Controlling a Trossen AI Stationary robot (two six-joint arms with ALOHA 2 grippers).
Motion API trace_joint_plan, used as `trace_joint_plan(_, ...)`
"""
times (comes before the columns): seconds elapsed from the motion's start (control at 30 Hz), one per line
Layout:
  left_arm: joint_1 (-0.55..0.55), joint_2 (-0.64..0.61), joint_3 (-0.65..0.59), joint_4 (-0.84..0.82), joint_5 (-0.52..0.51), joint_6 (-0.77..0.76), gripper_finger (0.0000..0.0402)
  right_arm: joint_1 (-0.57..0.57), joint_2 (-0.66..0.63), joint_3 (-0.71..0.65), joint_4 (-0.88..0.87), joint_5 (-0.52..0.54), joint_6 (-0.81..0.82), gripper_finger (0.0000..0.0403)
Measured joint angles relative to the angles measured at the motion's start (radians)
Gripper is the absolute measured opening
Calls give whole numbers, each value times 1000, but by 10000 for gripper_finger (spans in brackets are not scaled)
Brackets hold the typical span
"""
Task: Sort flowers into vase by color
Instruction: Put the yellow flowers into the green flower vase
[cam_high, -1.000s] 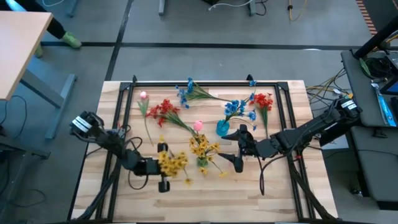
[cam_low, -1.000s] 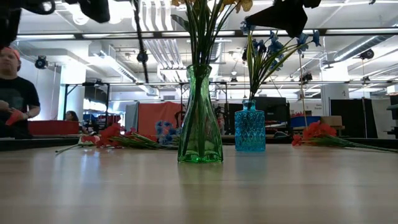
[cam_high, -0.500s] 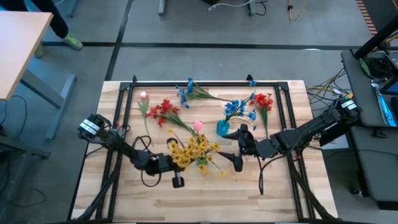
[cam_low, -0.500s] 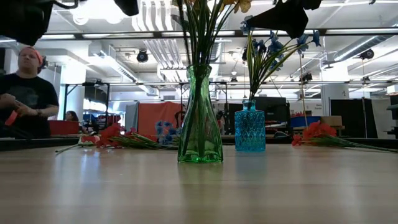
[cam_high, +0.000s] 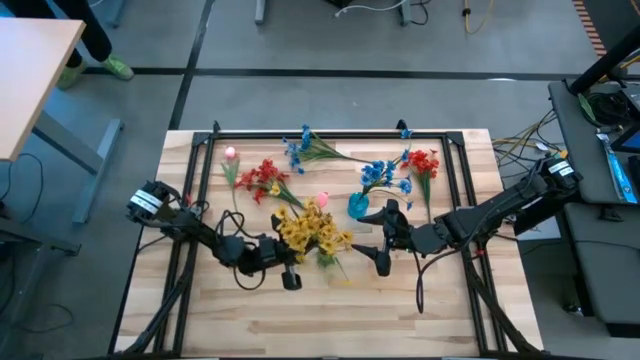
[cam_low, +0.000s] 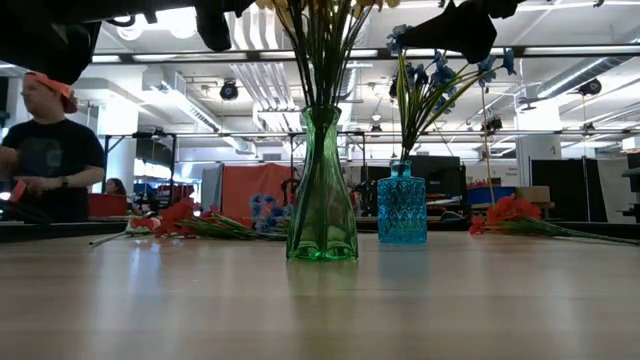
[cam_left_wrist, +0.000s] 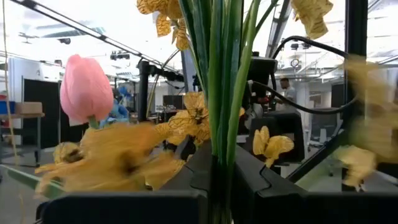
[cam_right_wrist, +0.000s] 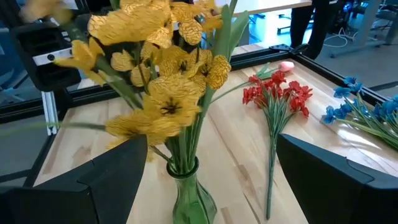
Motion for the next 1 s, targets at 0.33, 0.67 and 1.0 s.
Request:
trace_joint_plan(0.33, 0, 0, 4, -93, -2, -75, 9, 0, 0, -4, 0, 0, 0, 348)
trace_joint_plan(0.67, 1, 0, -3, -130, -2, -81, 9, 0, 0, -5, 0, 0, 0, 348)
trace_joint_plan(1.0, 2, -1, -17, -132, 1, -90, 10, 0, 0, -5, 0, 0, 0, 348)
